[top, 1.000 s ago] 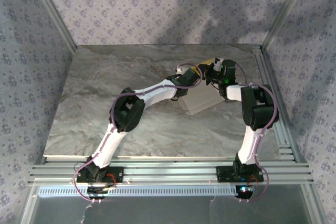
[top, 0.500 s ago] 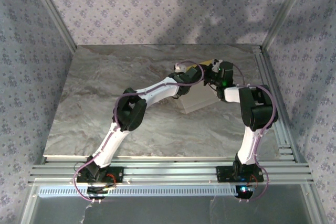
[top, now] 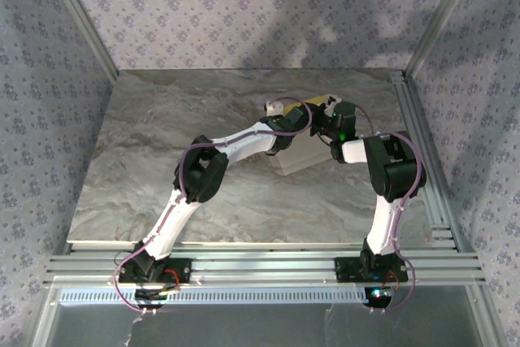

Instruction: Fold the paper box

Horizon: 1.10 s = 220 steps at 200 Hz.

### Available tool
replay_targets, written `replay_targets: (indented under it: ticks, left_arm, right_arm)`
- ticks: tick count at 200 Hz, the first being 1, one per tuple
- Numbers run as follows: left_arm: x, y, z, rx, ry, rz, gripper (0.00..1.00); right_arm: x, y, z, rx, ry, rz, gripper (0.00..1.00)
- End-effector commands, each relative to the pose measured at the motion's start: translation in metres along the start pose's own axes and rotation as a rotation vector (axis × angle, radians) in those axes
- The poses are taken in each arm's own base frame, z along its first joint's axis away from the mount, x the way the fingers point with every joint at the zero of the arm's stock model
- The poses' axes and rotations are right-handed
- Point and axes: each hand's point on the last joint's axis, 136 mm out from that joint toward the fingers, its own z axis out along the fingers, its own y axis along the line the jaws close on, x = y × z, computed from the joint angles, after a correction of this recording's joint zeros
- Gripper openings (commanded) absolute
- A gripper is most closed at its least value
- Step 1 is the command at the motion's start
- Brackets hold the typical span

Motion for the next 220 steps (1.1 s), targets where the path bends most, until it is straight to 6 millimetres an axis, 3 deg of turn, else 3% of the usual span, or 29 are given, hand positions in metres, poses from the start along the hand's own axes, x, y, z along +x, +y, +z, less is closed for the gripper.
replay_targets:
  ticks: [1,45,65,88,130,150,185,220]
  left_arm:
    - [-0.008,0.039,0.026,-0.107,-0.011,-0.047,0.0]
    - [-0.005,0.043,0.031,-0.101,-0.006,-0.062,0.0]
    - [-0.007,0.045,0.03,-0.099,-0.023,-0.059,0.2]
    - [-0.011,0.049,0.028,-0.095,-0.041,-0.06,0.27]
    - [-0.025,0.052,0.02,-0.084,-0.09,-0.064,0.31]
    - [-0.031,0.053,0.018,-0.081,-0.109,-0.063,0.28]
    - [-0.039,0.054,0.016,-0.081,-0.132,-0.056,0.0]
    - [-0.038,0.058,0.018,-0.098,-0.128,-0.063,0.0]
  right_arm:
    - [0.031,-0.025,0.0,0.042,0.117,0.056,0.0]
    - [0.031,-0.028,-0.001,0.051,0.111,0.07,0.0]
    - [0.029,-0.026,0.0,0.048,0.113,0.068,0.0]
    - [0.03,-0.026,0.001,0.05,0.12,0.066,0.0]
    - [0.03,-0.031,0.001,0.059,0.122,0.073,0.0]
    - [0.03,-0.03,0.002,0.057,0.125,0.076,0.0]
    - [0.03,-0.026,0.002,0.053,0.127,0.073,0.0]
    - [0.029,-0.026,0.001,0.059,0.119,0.083,0.0]
